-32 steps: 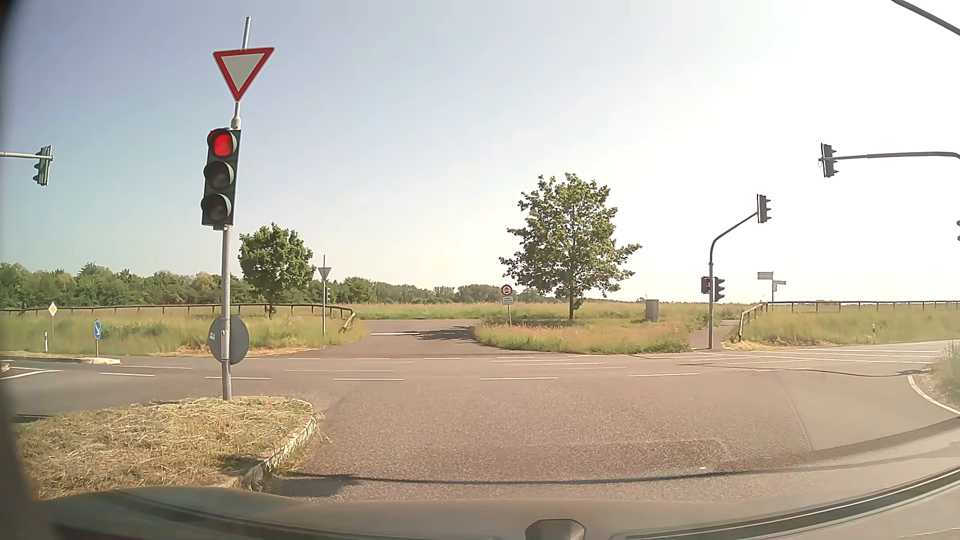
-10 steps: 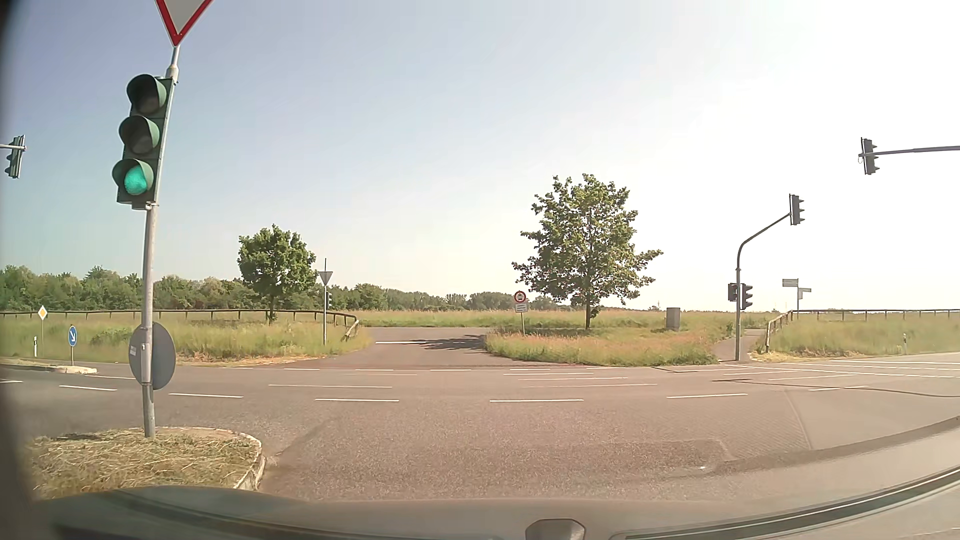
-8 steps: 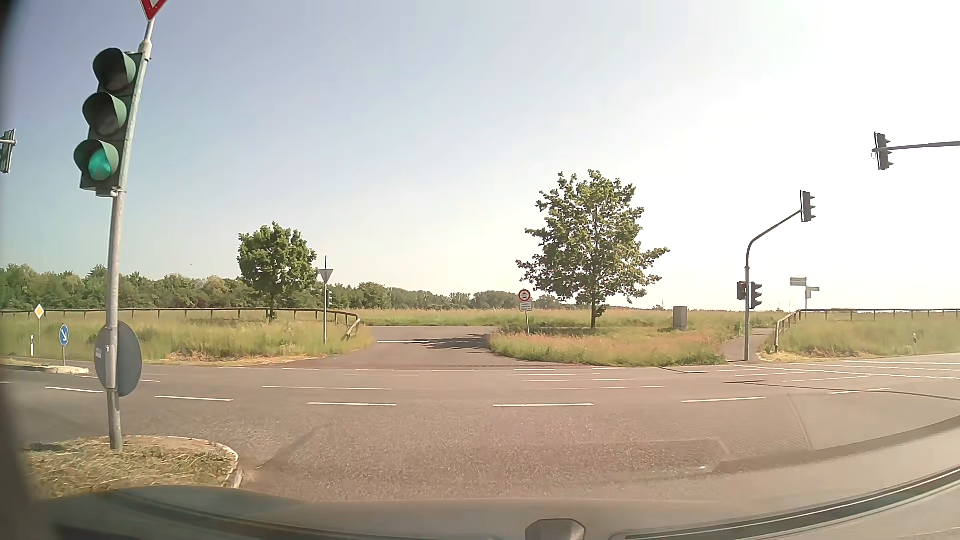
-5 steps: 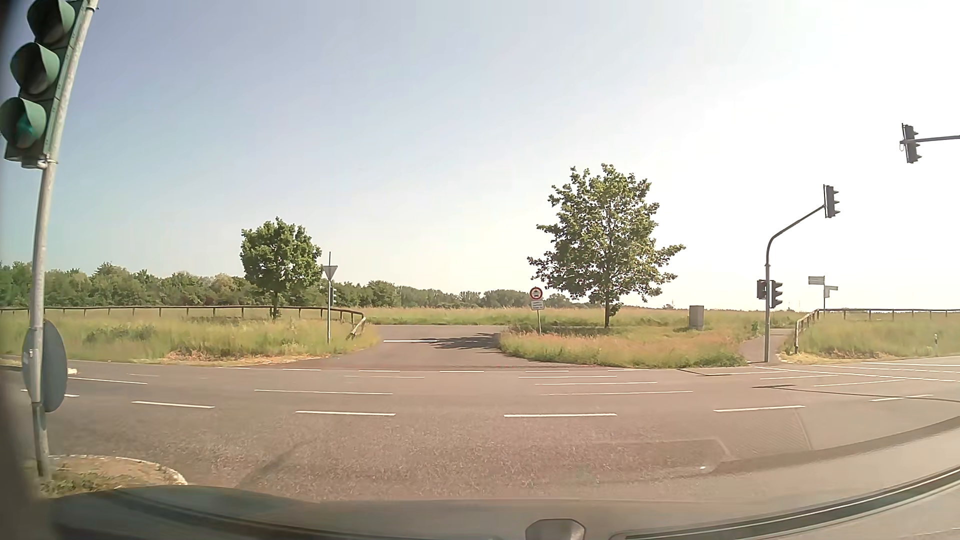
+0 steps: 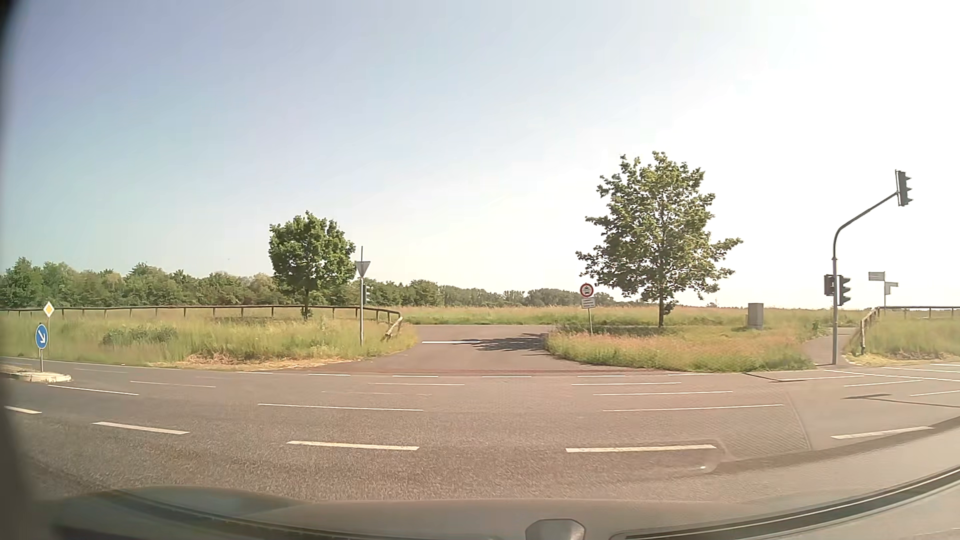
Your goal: Follow the waypoints while adhering to traffic rules and regulations
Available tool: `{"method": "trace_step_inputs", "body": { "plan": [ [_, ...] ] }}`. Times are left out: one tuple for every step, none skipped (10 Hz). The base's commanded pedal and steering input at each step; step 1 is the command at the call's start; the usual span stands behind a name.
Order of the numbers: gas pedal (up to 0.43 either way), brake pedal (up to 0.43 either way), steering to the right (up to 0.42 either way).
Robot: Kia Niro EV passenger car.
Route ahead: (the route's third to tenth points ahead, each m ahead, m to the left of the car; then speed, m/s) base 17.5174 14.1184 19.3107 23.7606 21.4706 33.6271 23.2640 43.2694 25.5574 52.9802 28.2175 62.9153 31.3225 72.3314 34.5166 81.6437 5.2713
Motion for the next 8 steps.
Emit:
{"method": "trace_step_inputs", "body": {
  "plan": [
    [0.350, 0.018, -0.210],
    [0.331, 0.018, -0.221],
    [0.299, 0.018, -0.240],
    [0.287, 0.018, -0.263],
    [0.287, 0.018, -0.273],
    [0.280, 0.018, -0.282],
    [0.280, 0.018, -0.286],
    [0.260, 0.018, -0.287]
  ]
}}
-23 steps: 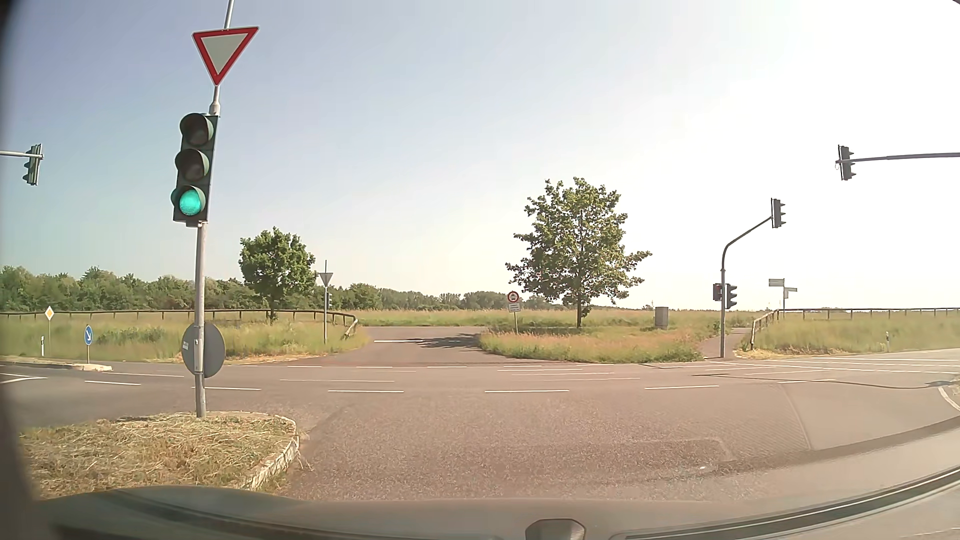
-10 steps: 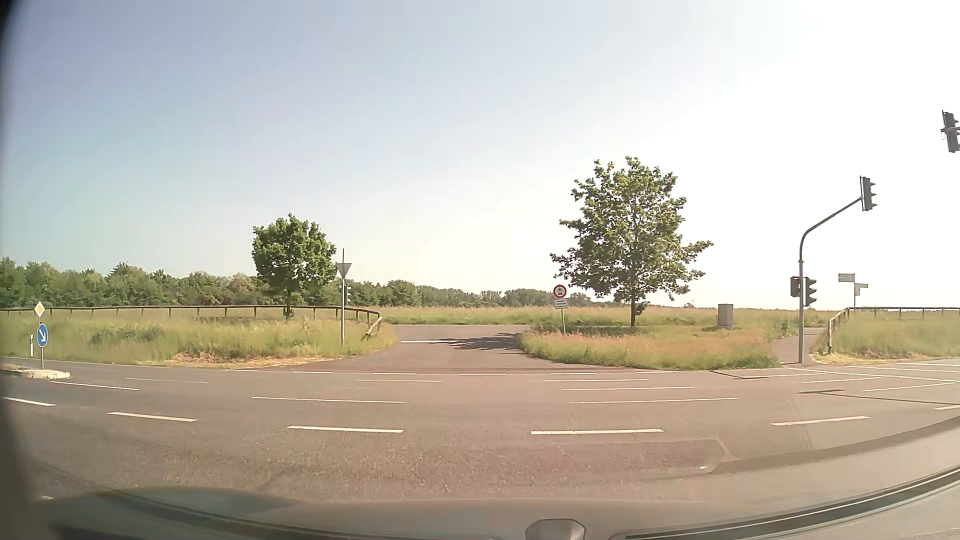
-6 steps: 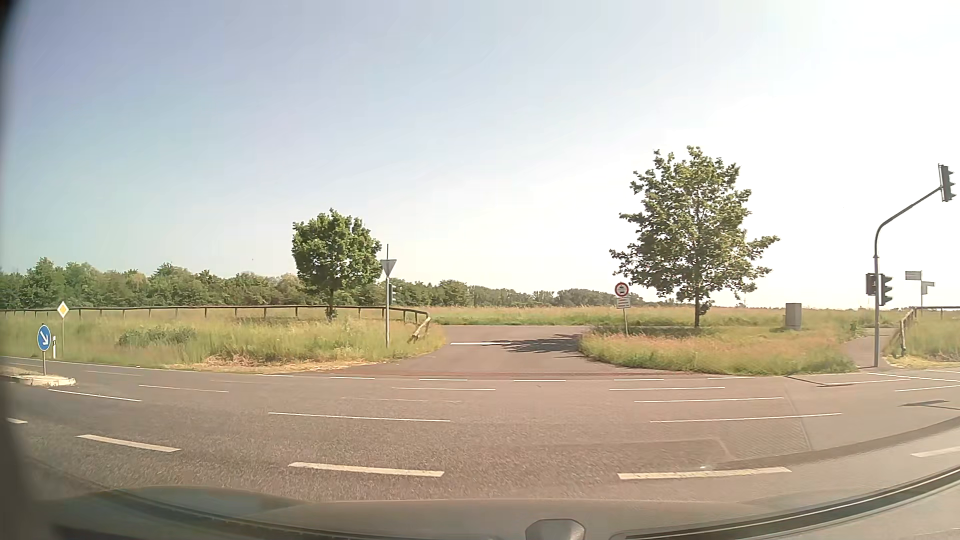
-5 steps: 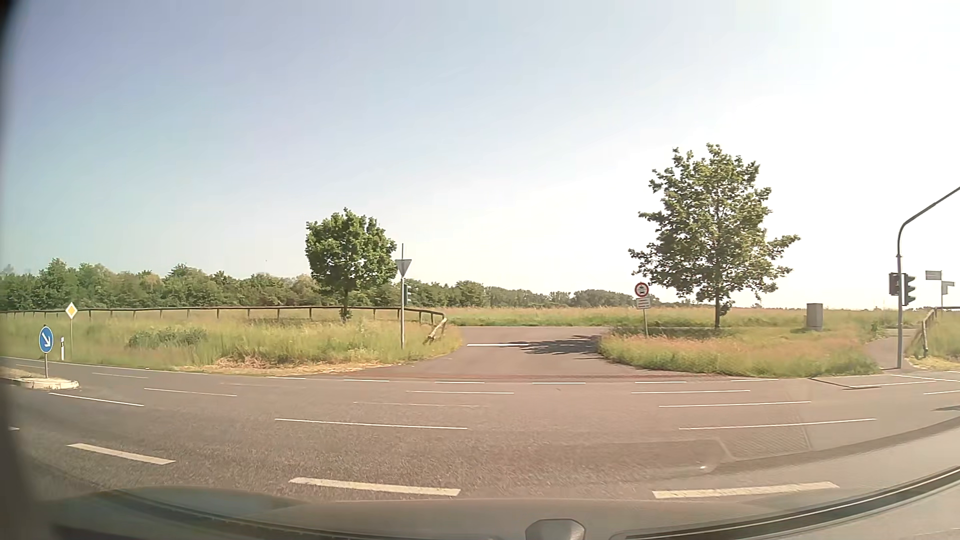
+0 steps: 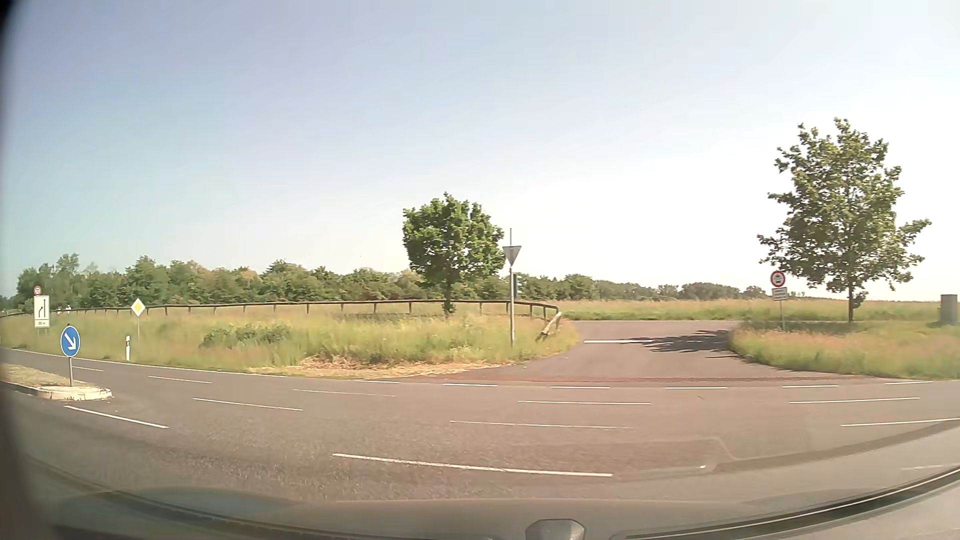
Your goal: Follow the waypoints while adhering to traffic rules and regulations
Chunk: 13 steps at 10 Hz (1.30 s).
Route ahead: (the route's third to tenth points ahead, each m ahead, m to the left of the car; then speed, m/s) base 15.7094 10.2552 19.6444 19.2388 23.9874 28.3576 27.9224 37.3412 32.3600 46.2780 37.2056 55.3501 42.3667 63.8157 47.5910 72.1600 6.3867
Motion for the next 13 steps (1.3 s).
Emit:
{"method": "trace_step_inputs", "body": {
  "plan": [
    [0.228, 0.018, -0.287],
    [0.189, 0.018, -0.287],
    [0.189, 0.018, -0.286],
    [0.157, 0.018, -0.285],
    [0.157, 0.018, -0.285],
    [0.150, 0.018, -0.284],
    [0.138, 0.018, -0.283],
    [0.138, 0.018, -0.283],
    [0.130, 0.018, -0.283],
    [0.130, 0.018, -0.283],
    [0.130, 0.018, -0.282],
    [0.130, 0.018, -0.283],
    [0.130, 0.018, -0.282]
  ]
}}
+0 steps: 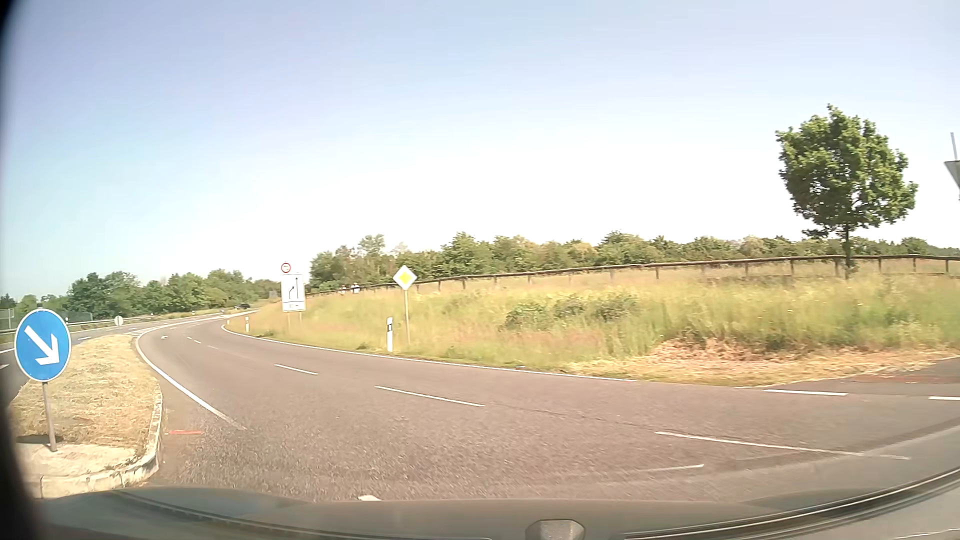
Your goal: Follow the waypoints while adhering to traffic rules and regulations
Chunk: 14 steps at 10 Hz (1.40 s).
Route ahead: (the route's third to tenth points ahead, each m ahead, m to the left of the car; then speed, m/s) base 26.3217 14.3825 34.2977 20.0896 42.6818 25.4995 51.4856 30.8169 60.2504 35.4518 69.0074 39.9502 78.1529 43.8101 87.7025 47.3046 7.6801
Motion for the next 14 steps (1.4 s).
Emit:
{"method": "trace_step_inputs", "body": {
  "plan": [
    [0.130, 0.018, -0.282],
    [0.130, 0.018, -0.281],
    [0.138, 0.018, -0.277],
    [0.150, 0.018, -0.271],
    [0.169, 0.018, -0.256],
    [0.220, 0.018, -0.244],
    [0.228, 0.018, -0.236],
    [0.260, 0.018, -0.226],
    [0.287, 0.018, -0.217],
    [0.299, 0.018, -0.203],
    [0.319, 0.018, -0.182],
    [0.350, 0.018, -0.163],
    [0.370, 0.018, -0.147],
    [0.378, 0.018, -0.138]
  ]
}}
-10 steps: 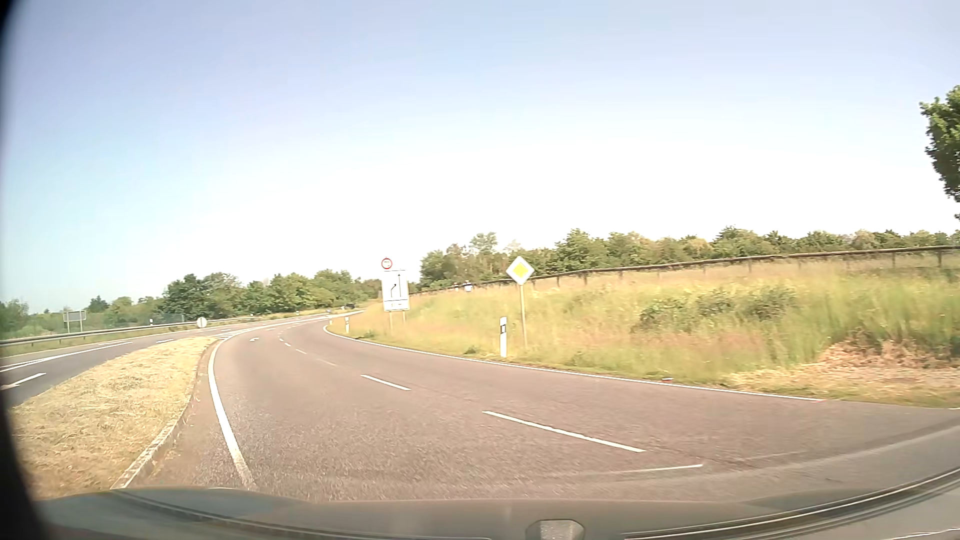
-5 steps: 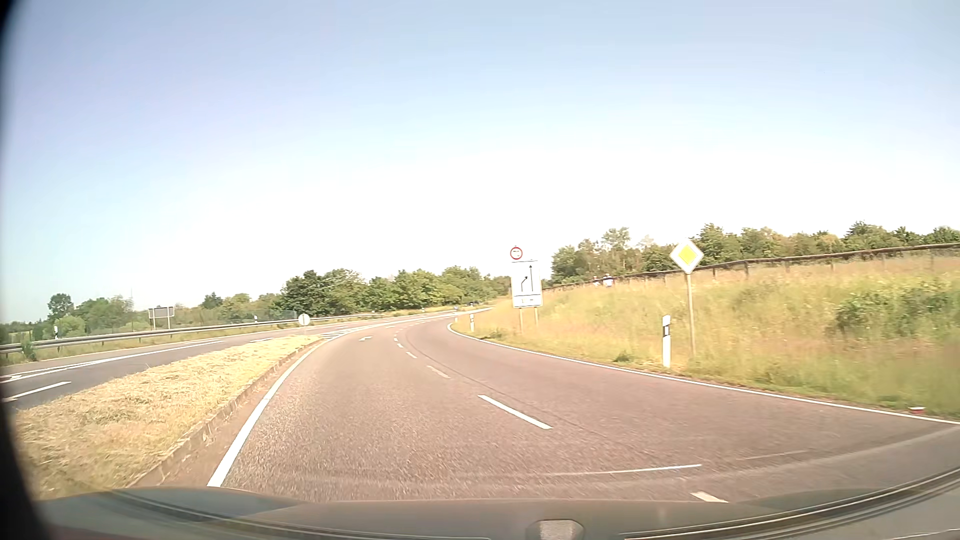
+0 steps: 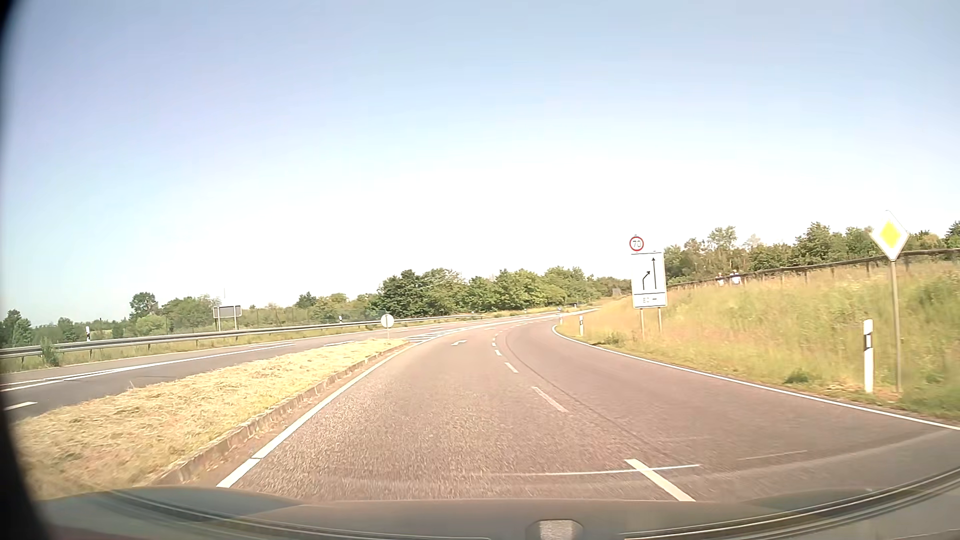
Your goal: Follow the waypoints while adhering to traffic rules and regulations
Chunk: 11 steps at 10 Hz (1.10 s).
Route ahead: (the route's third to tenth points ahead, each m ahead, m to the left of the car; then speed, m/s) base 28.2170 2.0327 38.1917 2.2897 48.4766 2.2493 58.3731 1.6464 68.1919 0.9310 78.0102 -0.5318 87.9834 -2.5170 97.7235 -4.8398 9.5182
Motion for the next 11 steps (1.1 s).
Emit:
{"method": "trace_step_inputs", "body": {
  "plan": [
    [0.421, 0.018, -0.126],
    [0.461, 0.018, -0.102],
    [0.469, 0.018, -0.081],
    [0.480, 0.018, -0.048],
    [0.488, 0.018, -0.029],
    [0.512, 0.018, -0.012],
    [0.539, 0.018, -0.002],
    [0.559, 0.018, 0.000],
    [0.598, 0.018, 0.001],
    [0.642, 0.018, 0.004],
    [0.681, 0.018, 0.006]
  ]
}}
